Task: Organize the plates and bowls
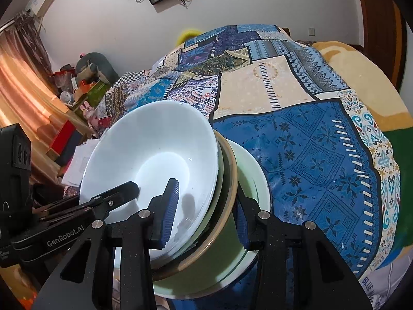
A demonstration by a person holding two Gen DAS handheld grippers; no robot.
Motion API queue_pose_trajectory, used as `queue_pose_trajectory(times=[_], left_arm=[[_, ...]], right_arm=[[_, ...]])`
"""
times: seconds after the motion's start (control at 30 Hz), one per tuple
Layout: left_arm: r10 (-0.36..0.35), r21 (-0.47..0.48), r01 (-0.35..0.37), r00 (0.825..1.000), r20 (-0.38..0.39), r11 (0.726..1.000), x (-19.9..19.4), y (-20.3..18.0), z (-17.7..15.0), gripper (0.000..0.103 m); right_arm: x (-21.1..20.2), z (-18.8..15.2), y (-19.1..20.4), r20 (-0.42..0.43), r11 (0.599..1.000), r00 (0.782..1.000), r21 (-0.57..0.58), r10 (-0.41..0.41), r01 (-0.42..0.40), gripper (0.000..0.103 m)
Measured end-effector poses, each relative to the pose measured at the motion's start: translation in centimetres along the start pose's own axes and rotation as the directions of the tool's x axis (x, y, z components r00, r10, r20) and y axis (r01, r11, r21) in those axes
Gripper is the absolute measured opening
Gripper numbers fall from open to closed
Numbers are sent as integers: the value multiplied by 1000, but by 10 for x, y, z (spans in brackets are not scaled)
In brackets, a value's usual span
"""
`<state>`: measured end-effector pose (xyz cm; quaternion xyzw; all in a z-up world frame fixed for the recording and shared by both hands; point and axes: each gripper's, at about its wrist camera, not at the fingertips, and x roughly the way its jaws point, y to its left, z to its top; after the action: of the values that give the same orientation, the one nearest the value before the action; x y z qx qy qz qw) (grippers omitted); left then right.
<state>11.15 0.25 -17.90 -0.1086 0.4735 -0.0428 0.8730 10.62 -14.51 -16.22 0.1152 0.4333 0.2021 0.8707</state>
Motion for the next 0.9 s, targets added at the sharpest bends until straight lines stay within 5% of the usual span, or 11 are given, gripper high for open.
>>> queue_pose_trajectory(times=[0.3, 0.77, 0.9], left_arm=[[-17, -1, 17, 1000, -4, 1000, 2, 4, -2, 37], [62, 59, -65, 996, 63, 996, -23, -5, -7, 39], [73, 64, -82, 988, 137, 995, -48, -8, -5, 50]], right_arm=[[2, -2, 2, 2, 1000, 1000, -31, 1, -1, 37], [-24, -1, 4, 56, 998, 998, -56, -22, 25, 42], [-47, 4, 10, 121, 997, 993, -76, -11, 21, 45]])
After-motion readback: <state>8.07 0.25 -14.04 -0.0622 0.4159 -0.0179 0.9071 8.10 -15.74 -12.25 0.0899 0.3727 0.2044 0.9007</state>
